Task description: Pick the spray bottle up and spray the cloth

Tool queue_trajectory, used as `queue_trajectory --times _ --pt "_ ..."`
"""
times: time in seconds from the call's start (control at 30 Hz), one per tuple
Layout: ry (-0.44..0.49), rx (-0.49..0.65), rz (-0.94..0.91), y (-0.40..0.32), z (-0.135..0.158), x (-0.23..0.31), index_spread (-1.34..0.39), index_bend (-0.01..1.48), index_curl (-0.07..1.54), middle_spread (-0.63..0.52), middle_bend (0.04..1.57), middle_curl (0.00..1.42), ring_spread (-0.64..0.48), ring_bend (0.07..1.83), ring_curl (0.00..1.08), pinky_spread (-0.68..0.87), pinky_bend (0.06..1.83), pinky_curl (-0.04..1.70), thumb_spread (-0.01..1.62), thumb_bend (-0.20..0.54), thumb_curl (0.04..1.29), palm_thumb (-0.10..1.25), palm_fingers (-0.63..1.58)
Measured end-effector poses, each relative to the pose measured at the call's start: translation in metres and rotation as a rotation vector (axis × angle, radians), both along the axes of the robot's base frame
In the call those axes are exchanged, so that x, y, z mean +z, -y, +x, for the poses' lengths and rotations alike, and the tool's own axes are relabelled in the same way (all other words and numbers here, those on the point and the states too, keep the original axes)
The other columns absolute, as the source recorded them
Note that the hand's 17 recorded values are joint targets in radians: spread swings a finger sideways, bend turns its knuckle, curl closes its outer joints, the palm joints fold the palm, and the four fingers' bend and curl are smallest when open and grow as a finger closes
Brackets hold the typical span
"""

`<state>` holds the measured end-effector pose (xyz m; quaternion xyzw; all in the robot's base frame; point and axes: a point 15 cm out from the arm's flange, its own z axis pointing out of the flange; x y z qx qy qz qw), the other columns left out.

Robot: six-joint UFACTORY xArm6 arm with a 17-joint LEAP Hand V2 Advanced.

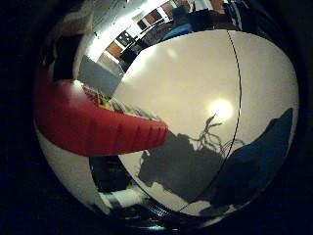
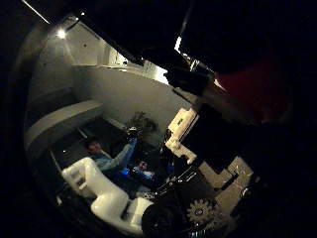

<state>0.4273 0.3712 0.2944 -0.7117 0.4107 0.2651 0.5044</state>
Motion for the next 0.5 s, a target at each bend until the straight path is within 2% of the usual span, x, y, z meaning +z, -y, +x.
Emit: queue_trajectory --times 0.3,0.5 --pt "-0.04 0.046 -0.006 -0.001 0.007 -0.029 -0.23 1.13 0.96 -0.14 1.38 0.83 -0.23 1.35 0.85 -0.19 1.1 1.2 1.12 -0.015 0.47 1.05 1.1" --pt "-0.03 0.068 -0.041 0.005 0.007 -0.043 -0.23 1.09 0.94 -0.13 1.35 0.81 -0.23 1.32 0.83 -0.2 1.09 1.17 1.11 -0.018 0.45 1.02 1.11"
